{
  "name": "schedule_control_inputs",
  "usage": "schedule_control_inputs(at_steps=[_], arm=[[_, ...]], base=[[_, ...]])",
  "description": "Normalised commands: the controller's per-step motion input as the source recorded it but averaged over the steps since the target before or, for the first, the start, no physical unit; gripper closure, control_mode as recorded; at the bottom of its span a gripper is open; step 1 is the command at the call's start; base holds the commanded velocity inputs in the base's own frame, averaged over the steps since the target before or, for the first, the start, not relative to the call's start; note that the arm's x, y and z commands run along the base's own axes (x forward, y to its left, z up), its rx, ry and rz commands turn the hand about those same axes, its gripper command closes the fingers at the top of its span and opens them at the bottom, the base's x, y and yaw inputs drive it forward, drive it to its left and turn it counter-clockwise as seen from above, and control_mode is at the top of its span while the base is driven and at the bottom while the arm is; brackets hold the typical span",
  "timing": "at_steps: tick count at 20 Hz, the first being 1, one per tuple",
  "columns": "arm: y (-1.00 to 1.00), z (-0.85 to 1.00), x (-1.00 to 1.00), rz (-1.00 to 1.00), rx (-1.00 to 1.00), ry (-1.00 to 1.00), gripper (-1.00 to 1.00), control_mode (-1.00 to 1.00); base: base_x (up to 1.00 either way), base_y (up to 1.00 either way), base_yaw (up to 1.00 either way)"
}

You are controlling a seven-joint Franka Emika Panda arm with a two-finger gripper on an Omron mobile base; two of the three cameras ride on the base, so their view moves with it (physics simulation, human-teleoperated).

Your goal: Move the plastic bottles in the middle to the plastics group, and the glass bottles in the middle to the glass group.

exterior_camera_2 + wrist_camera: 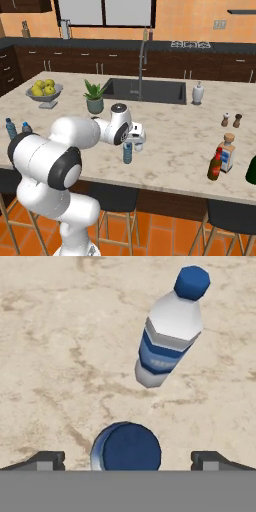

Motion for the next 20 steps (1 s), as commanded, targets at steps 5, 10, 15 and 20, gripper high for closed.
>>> schedule_control_inputs(at_steps=[5,10,15,20], arm=[[0.0,-0.18,0.0,0.0,0.02,-0.07,-1.0,-1.0],[0.0,-0.17,0.0,0.0,0.06,-0.1,-1.0,-1.0],[0.0,-0.11,0.0,0.0,0.04,-0.03,1.0,-1.0],[0.0,0.0,0.0,0.0,0.0,0.0,1.0,-1.0]], base=[[0.0,0.0,0.0],[0.0,0.0,0.0],[0.0,0.0,0.0],[0.0,0.0,0.0]])
